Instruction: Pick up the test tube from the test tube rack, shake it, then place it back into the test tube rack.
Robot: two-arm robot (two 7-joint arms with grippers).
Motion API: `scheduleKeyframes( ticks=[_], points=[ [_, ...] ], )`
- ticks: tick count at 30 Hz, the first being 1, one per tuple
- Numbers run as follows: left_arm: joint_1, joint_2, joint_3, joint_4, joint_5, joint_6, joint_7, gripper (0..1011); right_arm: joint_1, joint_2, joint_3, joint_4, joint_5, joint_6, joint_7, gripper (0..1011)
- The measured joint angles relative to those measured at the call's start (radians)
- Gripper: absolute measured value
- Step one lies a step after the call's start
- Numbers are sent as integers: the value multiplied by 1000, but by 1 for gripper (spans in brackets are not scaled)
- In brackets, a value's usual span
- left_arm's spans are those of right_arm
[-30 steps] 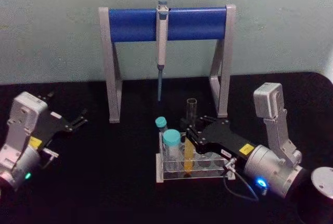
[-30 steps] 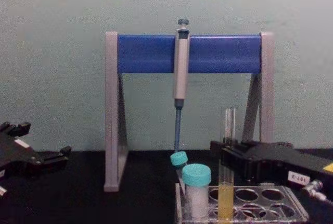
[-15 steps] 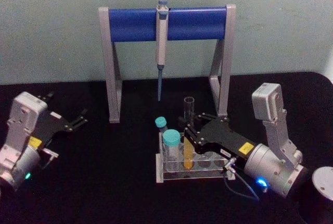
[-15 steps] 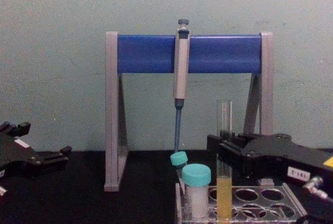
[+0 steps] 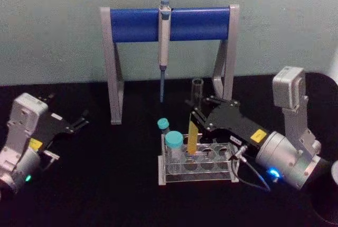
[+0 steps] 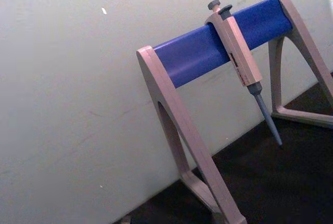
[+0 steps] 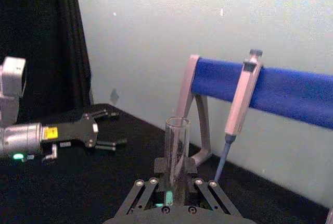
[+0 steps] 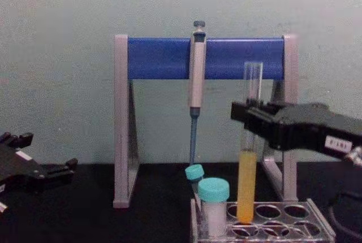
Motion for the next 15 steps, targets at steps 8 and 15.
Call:
scheduleKeyframes(
  ticks=[8,15],
  points=[
    [0,0,0,0,0,0,0,1001,18,4,13,-23,4,9,-8,233],
    [0,0,0,0,0,0,0,1001,50,-2,17,-12,3,13,-16,232]
  ],
)
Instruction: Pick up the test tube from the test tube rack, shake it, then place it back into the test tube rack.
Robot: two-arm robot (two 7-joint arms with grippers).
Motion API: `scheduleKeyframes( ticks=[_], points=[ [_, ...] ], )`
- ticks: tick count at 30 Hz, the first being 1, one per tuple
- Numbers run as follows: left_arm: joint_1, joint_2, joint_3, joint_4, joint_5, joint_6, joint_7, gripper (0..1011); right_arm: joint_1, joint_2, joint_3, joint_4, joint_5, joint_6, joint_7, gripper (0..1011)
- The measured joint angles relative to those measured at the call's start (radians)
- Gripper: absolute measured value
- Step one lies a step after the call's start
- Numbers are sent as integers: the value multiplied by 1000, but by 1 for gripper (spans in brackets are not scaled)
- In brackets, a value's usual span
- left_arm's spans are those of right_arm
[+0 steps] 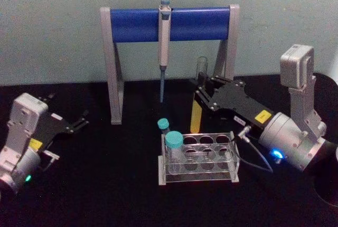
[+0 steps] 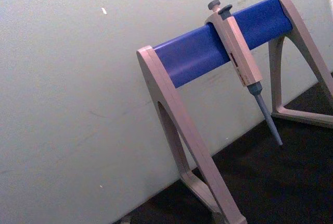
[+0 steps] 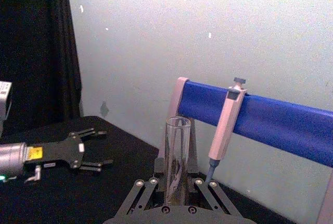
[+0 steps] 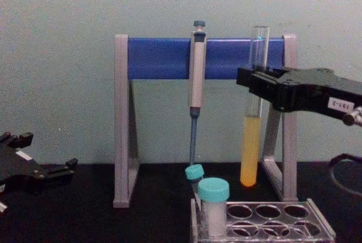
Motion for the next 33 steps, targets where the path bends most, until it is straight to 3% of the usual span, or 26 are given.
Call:
scheduleKeyframes(
  ticks=[19,33],
  points=[
    [0,0,0,0,0,0,0,1001,68,-32,5,86,-13,-1,-11,233],
    [0,0,0,0,0,0,0,1001,43,-13,49,72,-24,2,-42,233]
  ],
)
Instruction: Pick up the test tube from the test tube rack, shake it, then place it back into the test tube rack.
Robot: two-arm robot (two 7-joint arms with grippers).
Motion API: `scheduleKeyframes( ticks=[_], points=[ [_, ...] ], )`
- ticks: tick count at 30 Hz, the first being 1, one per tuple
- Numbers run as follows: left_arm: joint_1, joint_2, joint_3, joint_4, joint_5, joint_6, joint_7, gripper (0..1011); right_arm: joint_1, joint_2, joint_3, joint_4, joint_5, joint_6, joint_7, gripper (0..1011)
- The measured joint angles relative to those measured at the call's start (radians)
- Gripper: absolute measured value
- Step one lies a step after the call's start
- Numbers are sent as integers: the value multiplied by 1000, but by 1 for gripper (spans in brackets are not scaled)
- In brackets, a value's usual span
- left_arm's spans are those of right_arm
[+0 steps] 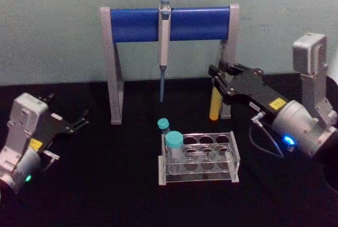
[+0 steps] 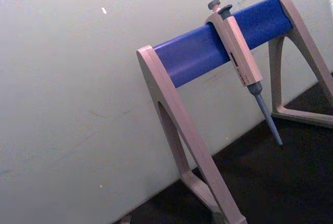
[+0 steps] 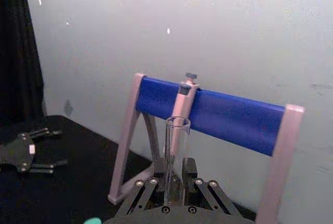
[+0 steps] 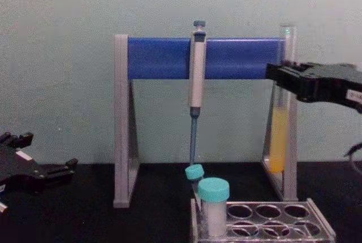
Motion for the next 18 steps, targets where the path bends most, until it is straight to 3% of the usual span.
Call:
scheduleKeyframes(
  ticks=[11,18],
  points=[
    [0,0,0,0,0,0,0,1001,-109,63,36,-109,11,28,14,233],
    [0,0,0,0,0,0,0,1001,-119,69,7,-129,36,31,58,233]
  ],
)
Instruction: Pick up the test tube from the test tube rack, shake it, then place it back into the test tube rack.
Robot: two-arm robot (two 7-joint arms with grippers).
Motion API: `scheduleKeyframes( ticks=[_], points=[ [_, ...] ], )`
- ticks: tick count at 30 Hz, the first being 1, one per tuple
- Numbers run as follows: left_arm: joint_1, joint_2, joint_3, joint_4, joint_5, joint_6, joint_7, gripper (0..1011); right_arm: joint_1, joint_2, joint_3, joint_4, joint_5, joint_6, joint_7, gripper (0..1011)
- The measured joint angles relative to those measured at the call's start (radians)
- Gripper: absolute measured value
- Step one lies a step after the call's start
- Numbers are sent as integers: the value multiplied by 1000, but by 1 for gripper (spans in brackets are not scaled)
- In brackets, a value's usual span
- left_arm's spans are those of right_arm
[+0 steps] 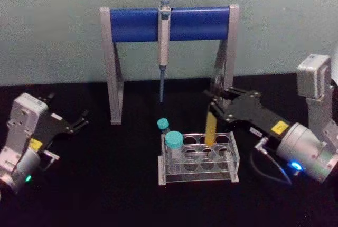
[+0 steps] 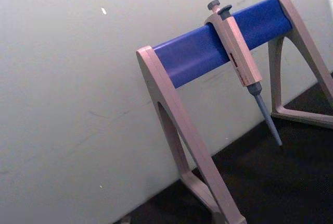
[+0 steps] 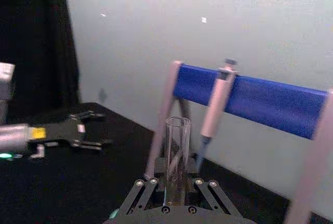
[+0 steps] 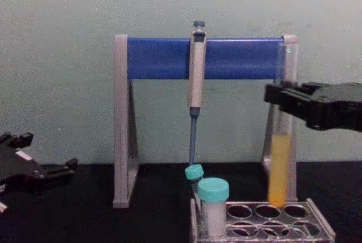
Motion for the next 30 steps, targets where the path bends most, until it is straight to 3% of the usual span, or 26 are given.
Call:
scheduleKeyframes(
  ticks=[8,13,19,30],
  points=[
    [0,0,0,0,0,0,0,1001,56,-47,-43,59,43,-43,36,233],
    [0,0,0,0,0,0,0,1001,91,-70,-53,102,45,-77,33,233],
    [0,0,0,0,0,0,0,1001,117,-85,-51,138,22,-106,5,233],
    [0,0,0,0,0,0,0,1001,118,-85,-31,144,-2,-106,-21,233]
  ],
)
